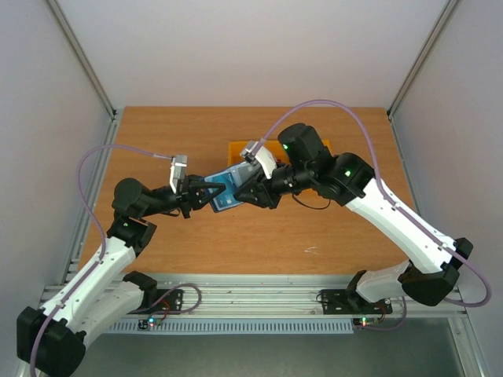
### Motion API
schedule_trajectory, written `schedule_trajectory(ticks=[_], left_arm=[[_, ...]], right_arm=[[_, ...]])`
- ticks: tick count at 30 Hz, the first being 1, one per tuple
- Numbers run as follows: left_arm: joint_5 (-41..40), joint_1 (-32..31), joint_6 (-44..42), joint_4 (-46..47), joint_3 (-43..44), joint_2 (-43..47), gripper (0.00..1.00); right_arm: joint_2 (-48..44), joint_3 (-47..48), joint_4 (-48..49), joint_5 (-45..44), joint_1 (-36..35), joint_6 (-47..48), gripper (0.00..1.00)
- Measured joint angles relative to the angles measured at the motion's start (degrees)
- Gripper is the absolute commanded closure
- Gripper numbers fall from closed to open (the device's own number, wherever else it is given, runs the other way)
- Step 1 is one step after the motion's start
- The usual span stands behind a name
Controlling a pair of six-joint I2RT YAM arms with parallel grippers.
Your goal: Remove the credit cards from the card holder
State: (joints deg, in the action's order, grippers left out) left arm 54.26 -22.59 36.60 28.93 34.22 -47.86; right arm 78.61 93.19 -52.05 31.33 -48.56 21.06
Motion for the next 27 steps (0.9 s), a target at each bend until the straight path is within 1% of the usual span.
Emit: schedule_trajectory(ticks=[6,10,16,18,23,25,27], left_arm=[[2.9,0.0,0.7,2.2,0.0,0.0,1.0],[3.4,0.0,0.7,2.7,0.0,0.0,1.0],[3.3,0.0,0.7,2.6,0.0,0.0,1.0],[3.3,0.0,0.7,2.6,0.0,0.0,1.0],[3.1,0.1,0.7,2.6,0.0,-0.1,1.0],[2.6,0.2,0.7,2.6,0.0,-0.2,1.0],[2.3,0.4,0.7,2.6,0.0,-0.2,1.0]], right_arm=[[-3.3,-1.0,0.1,-1.0,0.7,0.3,0.74],[-3.1,-1.0,0.4,-0.9,0.7,0.2,0.74],[-0.9,-1.0,2.1,-0.3,0.7,-0.3,0.83],[-0.8,-1.0,2.5,-0.3,0.7,-0.5,0.85],[-0.8,-2.0,4.3,0.3,0.7,-0.9,0.85],[-0.5,-2.1,5.0,0.9,0.7,-1.4,0.89],[0.0,-2.1,5.7,1.3,0.9,-1.9,0.97]])
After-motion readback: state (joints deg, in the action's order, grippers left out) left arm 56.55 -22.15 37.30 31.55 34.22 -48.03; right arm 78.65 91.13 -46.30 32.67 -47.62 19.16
